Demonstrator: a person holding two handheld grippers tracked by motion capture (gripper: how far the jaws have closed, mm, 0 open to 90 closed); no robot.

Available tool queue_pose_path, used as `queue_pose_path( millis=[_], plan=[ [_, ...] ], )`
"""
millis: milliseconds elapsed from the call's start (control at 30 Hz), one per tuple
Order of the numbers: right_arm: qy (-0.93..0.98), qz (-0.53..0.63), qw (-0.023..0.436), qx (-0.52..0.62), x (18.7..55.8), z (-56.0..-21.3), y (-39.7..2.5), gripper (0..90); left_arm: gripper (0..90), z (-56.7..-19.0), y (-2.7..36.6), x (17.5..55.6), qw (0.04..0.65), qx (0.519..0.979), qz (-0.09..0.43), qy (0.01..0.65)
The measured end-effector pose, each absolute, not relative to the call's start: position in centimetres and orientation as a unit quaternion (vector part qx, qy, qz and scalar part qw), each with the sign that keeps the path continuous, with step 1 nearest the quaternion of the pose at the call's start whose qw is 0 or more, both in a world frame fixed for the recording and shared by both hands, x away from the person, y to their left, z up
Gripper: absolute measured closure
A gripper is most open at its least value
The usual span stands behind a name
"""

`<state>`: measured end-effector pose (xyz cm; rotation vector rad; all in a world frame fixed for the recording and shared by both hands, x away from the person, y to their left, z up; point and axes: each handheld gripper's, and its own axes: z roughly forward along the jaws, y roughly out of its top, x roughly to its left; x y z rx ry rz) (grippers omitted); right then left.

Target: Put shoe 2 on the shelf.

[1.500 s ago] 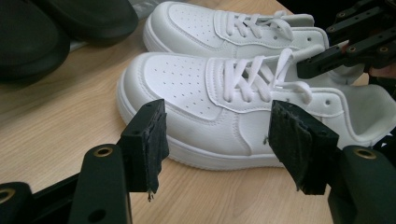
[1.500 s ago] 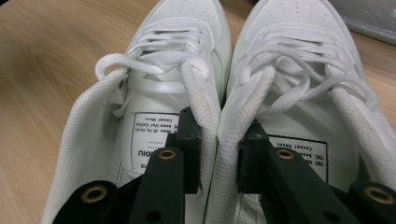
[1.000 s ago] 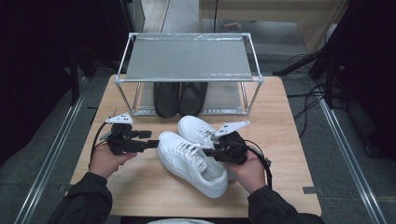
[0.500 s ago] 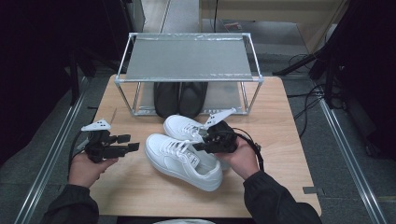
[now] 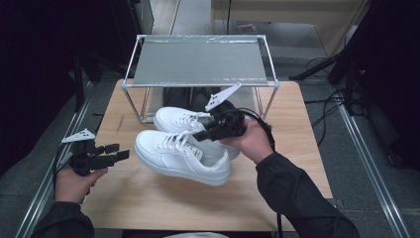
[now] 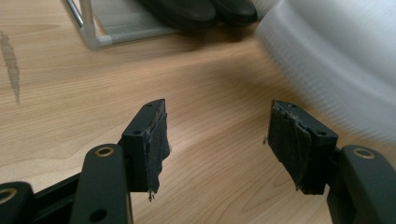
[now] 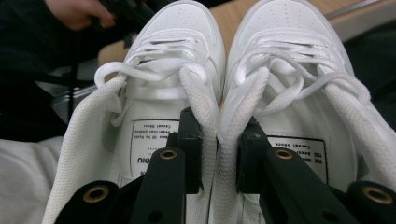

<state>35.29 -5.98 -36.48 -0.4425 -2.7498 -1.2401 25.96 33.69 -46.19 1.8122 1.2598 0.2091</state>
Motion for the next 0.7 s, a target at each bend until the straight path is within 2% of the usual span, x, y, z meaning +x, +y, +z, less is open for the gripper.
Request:
queue_pose_path(
  millis=[333,533,700],
  plan=[
    [-0.889,-0.433,0.042,-0.143,36.8,-28.3,-5.7,78.2,38.7,-46.5,34.3,26.1,0.445,0.727,0.085,0.517],
    [-0.879,-0.437,-0.003,-0.190,39.8,-24.8,-5.3,78.4,38.8,-46.6,33.9,26.2,0.442,0.735,0.079,0.509],
    [-0.864,-0.429,-0.045,-0.259,42.9,-23.4,-4.9,78.5,38.8,-46.7,33.7,26.3,0.444,0.736,0.077,0.506]
  ],
)
